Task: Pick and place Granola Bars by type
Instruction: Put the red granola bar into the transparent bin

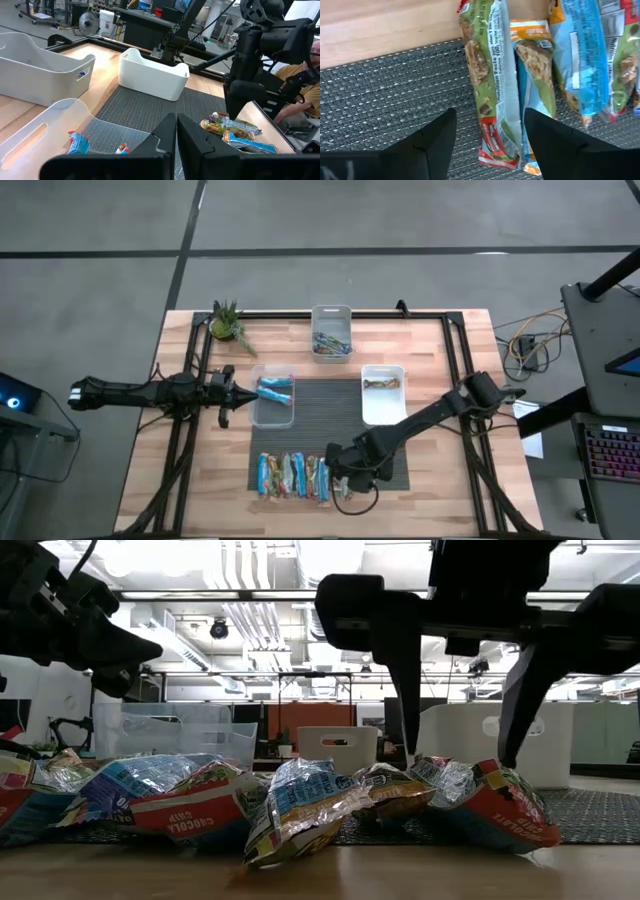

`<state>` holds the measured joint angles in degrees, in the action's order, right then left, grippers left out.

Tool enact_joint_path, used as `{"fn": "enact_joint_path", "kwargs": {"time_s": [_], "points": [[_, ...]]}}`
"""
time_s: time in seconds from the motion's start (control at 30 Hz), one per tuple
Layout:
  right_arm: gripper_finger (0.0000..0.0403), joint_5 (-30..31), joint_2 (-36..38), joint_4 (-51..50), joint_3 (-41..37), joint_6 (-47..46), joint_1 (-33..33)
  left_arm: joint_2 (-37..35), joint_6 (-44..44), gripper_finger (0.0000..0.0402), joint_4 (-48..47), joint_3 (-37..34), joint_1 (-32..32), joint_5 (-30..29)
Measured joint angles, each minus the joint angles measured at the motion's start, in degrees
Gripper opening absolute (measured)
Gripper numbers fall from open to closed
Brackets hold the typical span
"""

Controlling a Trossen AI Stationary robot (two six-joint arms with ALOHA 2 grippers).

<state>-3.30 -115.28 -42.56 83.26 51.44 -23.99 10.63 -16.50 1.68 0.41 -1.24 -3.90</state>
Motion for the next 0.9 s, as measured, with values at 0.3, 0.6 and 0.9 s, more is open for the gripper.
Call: {"fn": "enact_joint_path", "kwargs": {"time_s": [0.3,0.6,0.9], "points": [[0.0224,-0.14,-0.02,-0.27,-0.17,0.24,0.76,0.02,-0.01,0.0,0.01,0.02,-0.01,0.01],[0.0224,-0.14,-0.02,-0.15,-1.27,1.34,1.03,0.01,-0.01,0.0,0.0,0.02,-0.02,0.0],[0.0224,-0.12,-0.02,0.09,-2.22,2.8,1.03,0.01,-0.01,0.0,0.01,0.01,-0.01,0.0]]}}
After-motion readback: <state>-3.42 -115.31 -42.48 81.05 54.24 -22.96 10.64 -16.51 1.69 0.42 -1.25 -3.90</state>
